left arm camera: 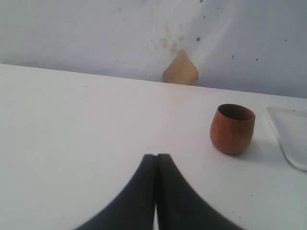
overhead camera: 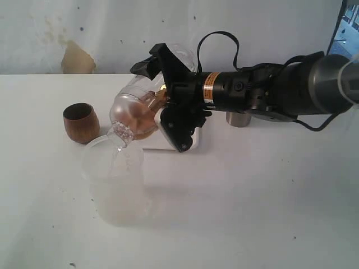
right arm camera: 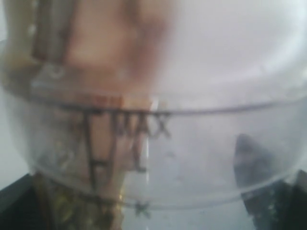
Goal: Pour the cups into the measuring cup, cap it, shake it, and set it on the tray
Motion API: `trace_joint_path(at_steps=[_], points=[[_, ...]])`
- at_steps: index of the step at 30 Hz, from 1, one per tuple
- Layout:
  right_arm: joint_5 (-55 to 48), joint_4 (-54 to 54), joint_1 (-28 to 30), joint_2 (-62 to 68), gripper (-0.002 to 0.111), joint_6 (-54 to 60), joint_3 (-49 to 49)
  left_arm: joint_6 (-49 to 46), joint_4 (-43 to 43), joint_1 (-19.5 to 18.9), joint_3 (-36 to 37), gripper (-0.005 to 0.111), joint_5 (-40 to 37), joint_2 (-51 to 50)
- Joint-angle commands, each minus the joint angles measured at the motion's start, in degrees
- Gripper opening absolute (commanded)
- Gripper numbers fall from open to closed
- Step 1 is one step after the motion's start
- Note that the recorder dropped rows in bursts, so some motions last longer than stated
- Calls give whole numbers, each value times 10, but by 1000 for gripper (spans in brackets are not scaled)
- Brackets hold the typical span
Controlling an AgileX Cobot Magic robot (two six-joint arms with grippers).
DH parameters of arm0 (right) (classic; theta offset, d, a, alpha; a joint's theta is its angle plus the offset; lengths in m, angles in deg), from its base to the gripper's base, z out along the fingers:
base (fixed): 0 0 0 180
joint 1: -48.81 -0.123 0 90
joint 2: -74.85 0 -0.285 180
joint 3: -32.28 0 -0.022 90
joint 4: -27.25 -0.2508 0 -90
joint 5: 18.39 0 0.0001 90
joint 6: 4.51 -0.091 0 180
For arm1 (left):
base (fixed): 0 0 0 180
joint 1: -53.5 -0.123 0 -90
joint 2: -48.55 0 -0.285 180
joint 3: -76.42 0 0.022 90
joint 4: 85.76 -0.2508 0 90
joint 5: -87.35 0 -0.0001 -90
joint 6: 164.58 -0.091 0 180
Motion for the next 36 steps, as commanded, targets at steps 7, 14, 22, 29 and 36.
trace_joint_path(at_steps=[7, 14, 22, 29, 36], points=[[25, 3, -1, -12, 0, 9, 7, 1, 1, 0, 2, 0, 4, 3], [22, -5, -1, -12, 0, 13, 7, 1, 1, 0, 2, 0, 4, 3], [26, -13, -1, -12, 0, 22, 7, 1, 1, 0, 2, 0, 4, 3], [26, -13, -1, -12, 0, 28, 7, 1, 1, 0, 2, 0, 4, 3], [26, -13, -1, -12, 0, 43, 7, 1, 1, 0, 2, 0, 4, 3]])
